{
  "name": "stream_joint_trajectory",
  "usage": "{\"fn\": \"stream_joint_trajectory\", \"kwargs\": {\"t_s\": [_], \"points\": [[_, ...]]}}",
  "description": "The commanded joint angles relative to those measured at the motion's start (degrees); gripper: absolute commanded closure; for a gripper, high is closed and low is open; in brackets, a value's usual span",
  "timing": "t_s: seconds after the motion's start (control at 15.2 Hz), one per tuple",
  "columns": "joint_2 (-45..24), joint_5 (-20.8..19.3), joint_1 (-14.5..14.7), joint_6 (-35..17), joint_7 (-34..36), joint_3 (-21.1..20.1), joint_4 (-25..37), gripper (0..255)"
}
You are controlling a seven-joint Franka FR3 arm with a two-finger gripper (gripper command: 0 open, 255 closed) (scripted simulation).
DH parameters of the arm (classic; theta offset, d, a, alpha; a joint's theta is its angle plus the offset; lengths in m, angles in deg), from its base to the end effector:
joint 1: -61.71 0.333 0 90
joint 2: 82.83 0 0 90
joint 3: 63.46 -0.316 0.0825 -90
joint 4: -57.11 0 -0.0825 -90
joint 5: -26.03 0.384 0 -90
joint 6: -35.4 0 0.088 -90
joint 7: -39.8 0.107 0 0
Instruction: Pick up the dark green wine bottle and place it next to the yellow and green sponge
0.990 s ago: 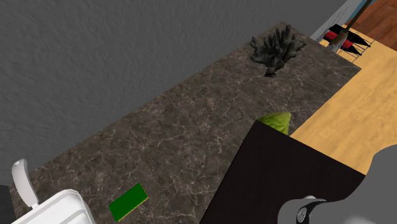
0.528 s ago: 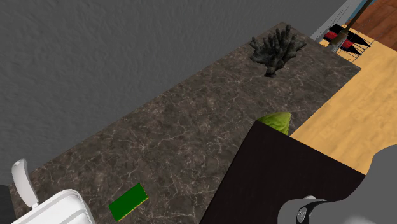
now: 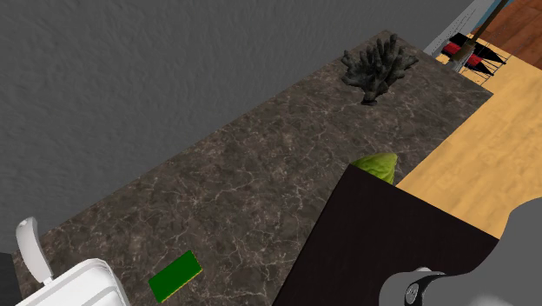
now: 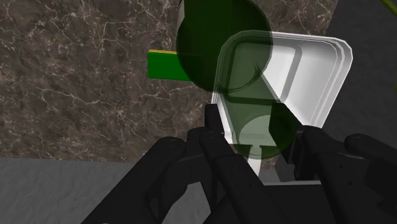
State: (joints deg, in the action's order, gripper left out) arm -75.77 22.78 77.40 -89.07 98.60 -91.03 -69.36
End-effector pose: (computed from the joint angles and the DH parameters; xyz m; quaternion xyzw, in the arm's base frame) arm 0.3749 0.3555 0.4341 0.9907 -0.1204 0.0638 0.0045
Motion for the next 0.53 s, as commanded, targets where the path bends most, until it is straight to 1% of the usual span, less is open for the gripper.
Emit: {"fn": "stream_joint_trajectory", "kwargs": {"t_s": [0.0, 0.46], "points": [[-0.73, -0.48, -0.02, -1.63, 0.5, -0.16, -0.95, 255], [-3.59, -2.54, -0.17, -6.92, 2.38, -0.55, -3.8, 255]]}}
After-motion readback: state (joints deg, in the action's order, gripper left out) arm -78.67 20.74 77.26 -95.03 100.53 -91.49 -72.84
